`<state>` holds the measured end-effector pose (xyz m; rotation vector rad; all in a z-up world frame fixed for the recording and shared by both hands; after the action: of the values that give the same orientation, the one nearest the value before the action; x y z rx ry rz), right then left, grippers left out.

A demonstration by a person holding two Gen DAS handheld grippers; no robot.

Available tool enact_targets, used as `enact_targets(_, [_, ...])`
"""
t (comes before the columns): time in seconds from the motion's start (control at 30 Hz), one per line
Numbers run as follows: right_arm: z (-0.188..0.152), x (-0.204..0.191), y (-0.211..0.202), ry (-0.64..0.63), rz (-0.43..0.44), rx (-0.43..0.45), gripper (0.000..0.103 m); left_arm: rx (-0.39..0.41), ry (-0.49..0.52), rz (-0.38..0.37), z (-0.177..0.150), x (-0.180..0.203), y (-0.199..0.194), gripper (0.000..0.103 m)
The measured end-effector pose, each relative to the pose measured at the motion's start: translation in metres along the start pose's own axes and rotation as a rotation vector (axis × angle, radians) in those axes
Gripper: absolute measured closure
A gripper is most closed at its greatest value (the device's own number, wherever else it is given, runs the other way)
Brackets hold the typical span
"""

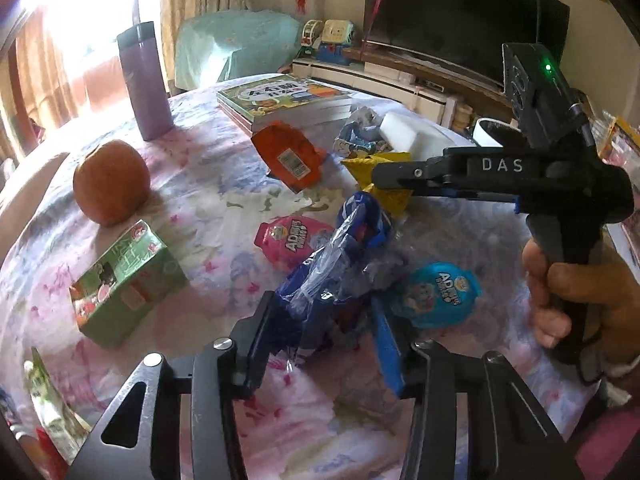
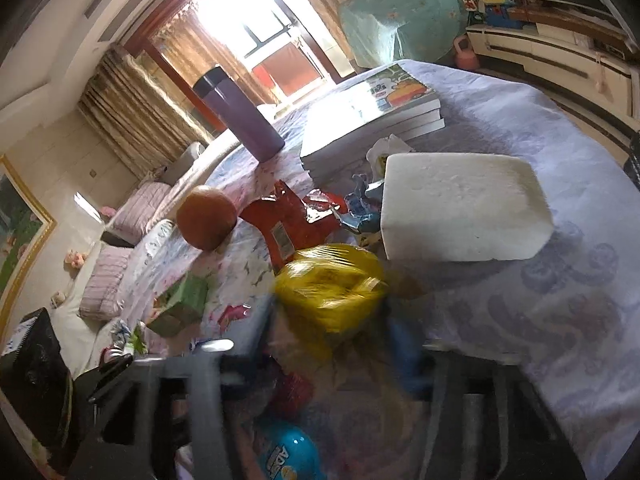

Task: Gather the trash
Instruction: 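Grasp the blue wrapper with left tool while right tool grasps the yellow packet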

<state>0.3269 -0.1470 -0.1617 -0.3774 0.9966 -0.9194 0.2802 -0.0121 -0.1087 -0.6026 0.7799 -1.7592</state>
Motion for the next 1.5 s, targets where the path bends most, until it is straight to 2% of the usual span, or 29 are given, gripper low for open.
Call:
enact_targets(0.07, [-0.002,-0.004,-0.007,-0.029,-0.007,0.014,0.087,0.011,-0.017,-0.009,0.0,0.004,-0.004,0.068])
enact_targets(0.1, [-0.003,-0.005,-0.01,-0.04,-0.016,0.015,0.095,0.018,-0.025,-0.014,0.0,0.005,-0.007,0.071])
enact_targets(0.17, [-0.005,-0.005,-0.017,-0.042,-0.009,0.021,0.1,0.031,-0.049,-0.03,0.0,0.009,-0.012,0.076])
enact_targets(0.33, [-0.009,0.001,-0.044,-0.029,0.007,0.032,0.102,0.033,-0.12,-0.072,-0.001,0.021,-0.015,0.084])
enact_targets(0.37, [-0.009,0.003,-0.051,-0.029,0.008,0.037,0.102,0.033,-0.133,-0.081,-0.002,0.024,-0.015,0.091])
enact_targets(0.4, [-0.01,0.005,-0.058,-0.027,0.008,0.044,0.102,0.032,-0.144,-0.093,-0.001,0.028,-0.015,0.092])
enact_targets(0.67, [-0.014,0.034,-0.11,0.015,-0.02,0.098,0.103,0.071,-0.171,-0.165,0.014,0.063,-0.015,0.093])
enact_targets(0.83, [-0.019,0.057,-0.134,0.056,-0.05,0.13,0.103,0.064,-0.176,-0.201,0.023,0.086,-0.005,0.093])
enact_targets(1.5, [-0.008,0.112,-0.205,0.105,-0.142,0.252,0.103,0.069,-0.087,-0.272,0.069,0.164,0.027,0.094])
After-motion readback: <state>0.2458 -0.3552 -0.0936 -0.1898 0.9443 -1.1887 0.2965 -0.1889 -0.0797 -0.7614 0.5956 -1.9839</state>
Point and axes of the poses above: each gripper's, at about its wrist camera, not at the fingertips, and y roughly the way its jaws point, x to its right, z to its top, the point moved 8 cm from there along y, roughly the way its jaws point, and after that the axes turned 2 degrees about z, right-handed, at the moved point
